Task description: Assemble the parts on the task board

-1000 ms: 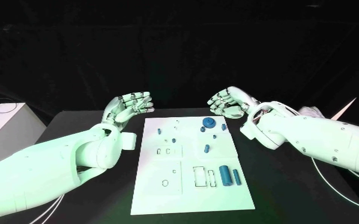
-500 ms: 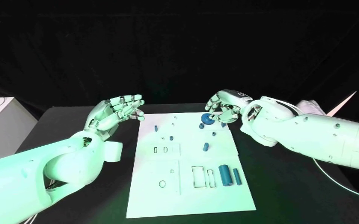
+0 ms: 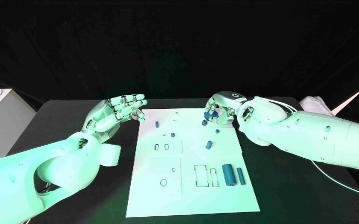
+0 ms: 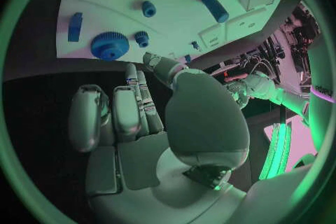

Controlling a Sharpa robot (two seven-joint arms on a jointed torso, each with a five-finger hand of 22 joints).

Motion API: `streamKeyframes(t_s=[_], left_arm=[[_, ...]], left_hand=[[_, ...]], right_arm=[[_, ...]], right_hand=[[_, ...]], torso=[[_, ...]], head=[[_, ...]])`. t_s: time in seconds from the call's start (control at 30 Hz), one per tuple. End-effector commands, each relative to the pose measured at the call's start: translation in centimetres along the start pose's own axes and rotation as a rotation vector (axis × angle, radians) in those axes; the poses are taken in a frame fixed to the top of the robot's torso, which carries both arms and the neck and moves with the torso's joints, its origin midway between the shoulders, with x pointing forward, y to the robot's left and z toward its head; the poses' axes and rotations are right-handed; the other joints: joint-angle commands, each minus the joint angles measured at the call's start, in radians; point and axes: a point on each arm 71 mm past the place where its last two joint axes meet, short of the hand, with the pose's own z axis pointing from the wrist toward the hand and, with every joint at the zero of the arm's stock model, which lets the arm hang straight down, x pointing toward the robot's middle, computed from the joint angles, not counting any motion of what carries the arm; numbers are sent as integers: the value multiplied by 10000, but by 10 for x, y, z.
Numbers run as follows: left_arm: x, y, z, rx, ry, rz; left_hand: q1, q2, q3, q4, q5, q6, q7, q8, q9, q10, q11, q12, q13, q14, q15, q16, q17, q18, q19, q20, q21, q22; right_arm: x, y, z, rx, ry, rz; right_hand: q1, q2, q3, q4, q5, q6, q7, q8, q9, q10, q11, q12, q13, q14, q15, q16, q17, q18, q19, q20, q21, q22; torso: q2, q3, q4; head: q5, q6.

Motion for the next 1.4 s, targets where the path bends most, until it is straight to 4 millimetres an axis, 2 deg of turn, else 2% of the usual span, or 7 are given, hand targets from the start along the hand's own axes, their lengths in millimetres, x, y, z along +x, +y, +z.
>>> streamKeyframes(t_s=[0.03, 0.27, 0.43, 0.7, 0.87, 1.07, 1.4], left_arm=[[4, -3, 1, 36, 370, -216], [5, -5, 1, 48, 397, -203], [3, -6, 2, 37, 362, -170], [1, -7, 2, 11, 283, -111], [1, -7, 2, -16, 297, -115], [2, -7, 2, -39, 338, -138], [1, -7, 2, -57, 323, -127]], left_hand=[[-86, 0, 19, -20, -10, 33, 190, 40, -11, 62, 12, -67, 7, -98, 5, 35, 8, 132, -88, 3, 35, 9], [-89, -2, 23, -23, -11, 30, 194, 39, -12, 59, 14, -68, 7, -107, 6, 64, 20, 133, -94, 4, 69, 28], [-100, -4, 27, -23, -13, 23, 206, 34, -15, 50, 21, -74, 5, -124, 9, 99, 34, 133, -103, 6, 114, 52], [-104, -1, 35, -26, -11, 7, 223, 25, -20, 32, 32, -83, 3, -149, 17, 130, 46, 132, -119, 10, 156, 76], [-87, 12, 54, -37, -10, 0, 227, 20, -23, 24, 36, -86, 2, -166, 19, 153, 54, 132, -133, 12, 187, 93], [-67, 21, 76, -55, -12, -11, 230, 14, -27, 12, 40, -91, 1, -190, 22, 177, 61, 132, -152, 15, 224, 114], [-50, 26, 105, -78, -16, -50, 254, -8, -39, -34, 59, -111, -4, -237, 36, 217, 70, 131, -193, 23, 289, 151]], right_arm=[[3, 0, 1, 145, 391, -532], [6, 3, 4, 138, 518, -624], [8, 6, 4, 83, 595, -642], [10, 8, 5, 95, 743, -675], [12, 10, 6, 66, 879, -653], [14, 10, 7, 74, 943, -642], [16, 12, 10, 56, 982, -627]], right_hand=[[-16, -81, -8, 64, -24, -39, 10, 46, 15, 13, 7, 53, 16, 303, 53, 58, 36, -191, 59, 2, 49, 64], [-16, -81, -8, 97, -36, -17, 6, 68, 50, 0, 7, 50, 36, 315, 58, 179, 156, -216, 98, 7, 169, 226], [-7, -58, 7, 135, -33, 47, 3, 113, 95, 42, 0, 74, 66, 315, 57, 252, 198, -249, 151, 10, 320, 436], [-6, -30, 41, 193, 3, 66, 23, 136, 143, 136, -6, 118, 111, 316, 55, 361, 279, -337, 294, 12, 669, 940], [-7, -28, 54, 218, 9, 78, 19, 147, 166, 156, -6, 124, 127, 312, 58, 395, 294, -361, 330, 15, 768, 1081], [-17, -14, 67, 246, 14, 70, 17, 146, 178, 153, -6, 119, 134, 309, 58, 421, 311, -365, 332, 17, 793, 1115], [-49, 37, 96, 340, 28, 82, 16, 163, 225, 230, -18, 151, 175, 286, 59, 462, 306, -416, 405, 25, 998, 1415]], torso=[[119, -22, 16], [174, -33, 33], [196, -18, 43], [236, -22, 30], [258, -21, 54], [289, -30, 100], [331, -38, 104]], head=[[-17, 2], [-70, -1], [-80, -20], [-86, 48], [-101, 51], [-111, 13], [-111, -15]])
